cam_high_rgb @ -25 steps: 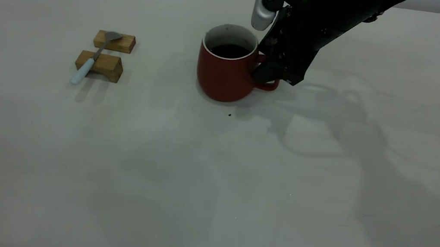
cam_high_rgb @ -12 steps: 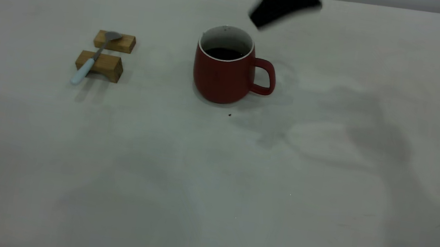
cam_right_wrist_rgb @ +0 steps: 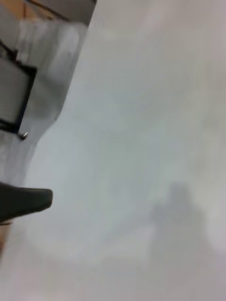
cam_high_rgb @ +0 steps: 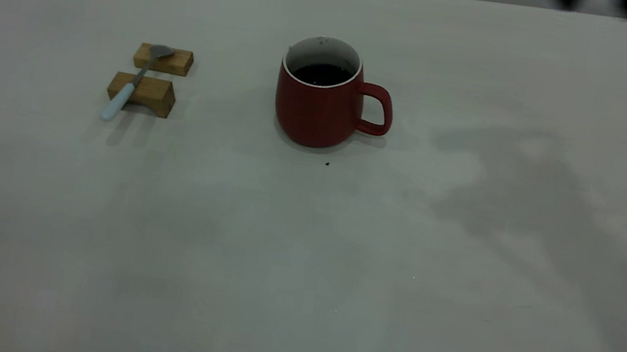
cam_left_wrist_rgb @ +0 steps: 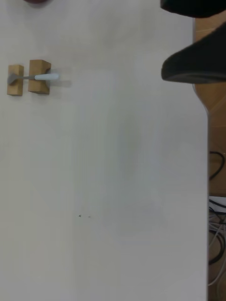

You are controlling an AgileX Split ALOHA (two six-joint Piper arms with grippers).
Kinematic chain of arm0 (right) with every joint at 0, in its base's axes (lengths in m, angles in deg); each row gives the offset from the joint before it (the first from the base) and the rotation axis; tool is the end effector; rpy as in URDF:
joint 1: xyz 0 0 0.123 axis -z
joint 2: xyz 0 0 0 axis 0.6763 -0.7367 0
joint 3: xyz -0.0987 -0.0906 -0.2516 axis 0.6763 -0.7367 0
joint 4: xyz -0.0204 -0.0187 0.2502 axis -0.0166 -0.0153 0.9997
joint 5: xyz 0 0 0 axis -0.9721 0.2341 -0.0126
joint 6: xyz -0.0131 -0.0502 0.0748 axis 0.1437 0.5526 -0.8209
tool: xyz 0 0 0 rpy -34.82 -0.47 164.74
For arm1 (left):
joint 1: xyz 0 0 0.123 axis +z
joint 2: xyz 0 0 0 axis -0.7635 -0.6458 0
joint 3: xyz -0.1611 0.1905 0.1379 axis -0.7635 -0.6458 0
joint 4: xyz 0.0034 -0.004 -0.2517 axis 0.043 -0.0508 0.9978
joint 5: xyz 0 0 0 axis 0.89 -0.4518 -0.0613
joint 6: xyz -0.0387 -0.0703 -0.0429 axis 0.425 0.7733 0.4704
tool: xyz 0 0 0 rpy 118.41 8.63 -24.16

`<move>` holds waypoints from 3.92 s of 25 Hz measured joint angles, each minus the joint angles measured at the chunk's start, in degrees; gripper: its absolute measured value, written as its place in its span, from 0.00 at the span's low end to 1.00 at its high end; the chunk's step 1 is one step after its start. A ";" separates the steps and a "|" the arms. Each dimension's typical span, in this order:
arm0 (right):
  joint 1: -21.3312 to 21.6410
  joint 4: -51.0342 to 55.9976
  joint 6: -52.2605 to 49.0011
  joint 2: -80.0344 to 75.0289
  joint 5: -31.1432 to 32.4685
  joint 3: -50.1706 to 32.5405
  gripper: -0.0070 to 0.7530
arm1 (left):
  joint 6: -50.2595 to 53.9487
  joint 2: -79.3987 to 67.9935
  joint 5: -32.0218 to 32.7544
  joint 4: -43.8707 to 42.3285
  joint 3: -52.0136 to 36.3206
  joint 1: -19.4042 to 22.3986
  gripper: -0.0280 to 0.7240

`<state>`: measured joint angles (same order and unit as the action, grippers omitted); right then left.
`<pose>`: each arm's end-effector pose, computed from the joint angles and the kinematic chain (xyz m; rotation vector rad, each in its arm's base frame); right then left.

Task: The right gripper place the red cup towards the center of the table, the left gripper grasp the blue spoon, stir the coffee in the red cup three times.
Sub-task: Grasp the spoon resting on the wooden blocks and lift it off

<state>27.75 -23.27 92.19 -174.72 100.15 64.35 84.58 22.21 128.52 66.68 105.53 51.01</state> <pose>0.3460 0.1074 0.2353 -0.4056 3.0401 0.2762 -0.0095 0.0005 0.2673 -0.0308 2.1156 0.0195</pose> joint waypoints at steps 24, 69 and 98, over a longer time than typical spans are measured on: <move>13.47 -9.18 -4.28 74.63 -3.02 -54.01 0.76 | 0.00 0.00 0.00 0.00 0.00 0.00 0.46; 13.47 -9.38 -4.28 103.80 -1.91 -54.03 0.76 | 1.88 -10.38 -0.79 0.00 0.16 0.00 0.66; 13.47 -9.38 -4.28 103.80 -1.80 -54.03 0.76 | 0.07 -100.85 -39.74 5.49 24.27 -3.50 0.75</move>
<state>41.23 -32.65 87.91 -70.92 98.35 10.32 84.65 -78.64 88.79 72.17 129.80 47.52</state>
